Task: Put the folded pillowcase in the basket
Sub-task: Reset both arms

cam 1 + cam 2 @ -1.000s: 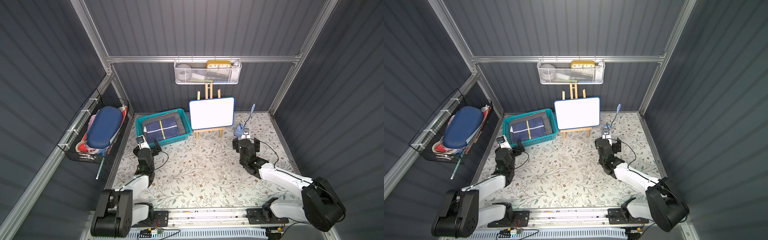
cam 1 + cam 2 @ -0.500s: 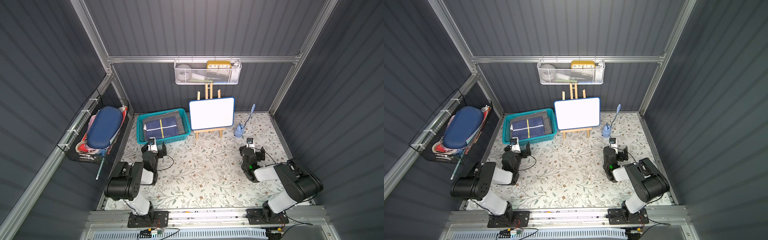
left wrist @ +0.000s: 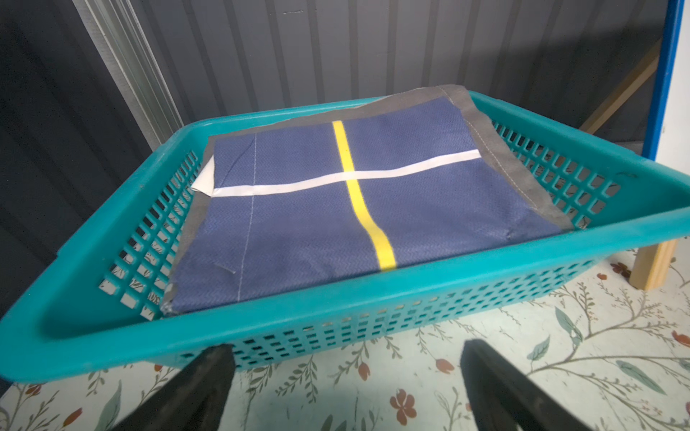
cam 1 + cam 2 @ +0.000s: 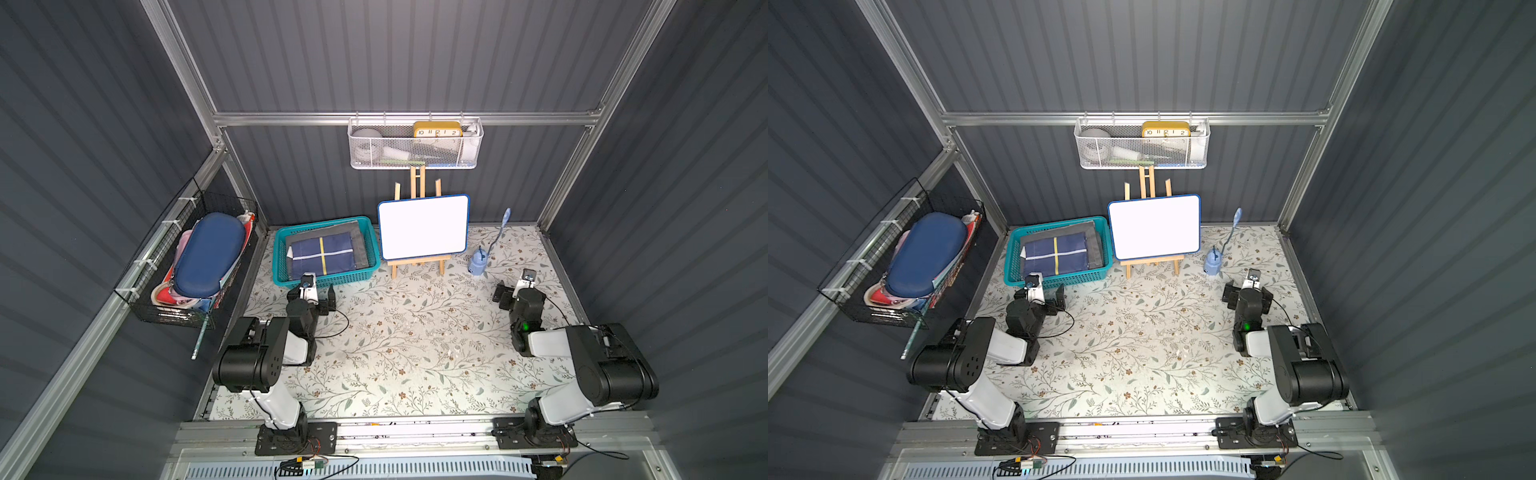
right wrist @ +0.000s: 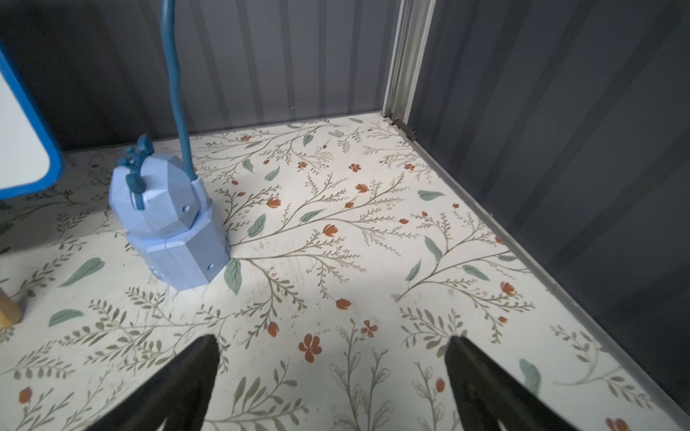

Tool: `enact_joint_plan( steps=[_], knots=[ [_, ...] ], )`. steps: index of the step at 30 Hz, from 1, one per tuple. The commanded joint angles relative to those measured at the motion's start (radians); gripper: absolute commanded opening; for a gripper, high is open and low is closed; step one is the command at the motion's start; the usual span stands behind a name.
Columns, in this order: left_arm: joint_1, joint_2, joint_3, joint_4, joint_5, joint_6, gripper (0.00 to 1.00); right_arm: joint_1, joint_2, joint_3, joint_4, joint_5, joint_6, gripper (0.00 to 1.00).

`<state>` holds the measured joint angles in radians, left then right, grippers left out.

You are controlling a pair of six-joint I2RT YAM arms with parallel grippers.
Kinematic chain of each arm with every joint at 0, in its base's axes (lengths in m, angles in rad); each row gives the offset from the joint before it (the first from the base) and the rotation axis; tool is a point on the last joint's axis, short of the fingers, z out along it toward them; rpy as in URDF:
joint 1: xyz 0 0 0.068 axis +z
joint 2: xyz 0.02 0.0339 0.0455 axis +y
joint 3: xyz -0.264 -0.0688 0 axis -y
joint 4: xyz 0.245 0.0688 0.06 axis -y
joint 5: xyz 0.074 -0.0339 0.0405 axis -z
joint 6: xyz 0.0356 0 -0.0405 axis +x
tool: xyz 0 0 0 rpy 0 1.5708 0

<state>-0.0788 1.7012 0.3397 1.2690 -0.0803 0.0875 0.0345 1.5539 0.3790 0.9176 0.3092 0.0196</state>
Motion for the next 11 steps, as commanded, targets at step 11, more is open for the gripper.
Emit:
enact_joint_plan(
  steps=[11],
  knots=[
    [0.022, -0.005, 0.026, 0.012, 0.016, -0.004, 1.0, -0.001, 0.003, -0.01, 0.039, -0.053, 0.033, 0.99]
  ],
)
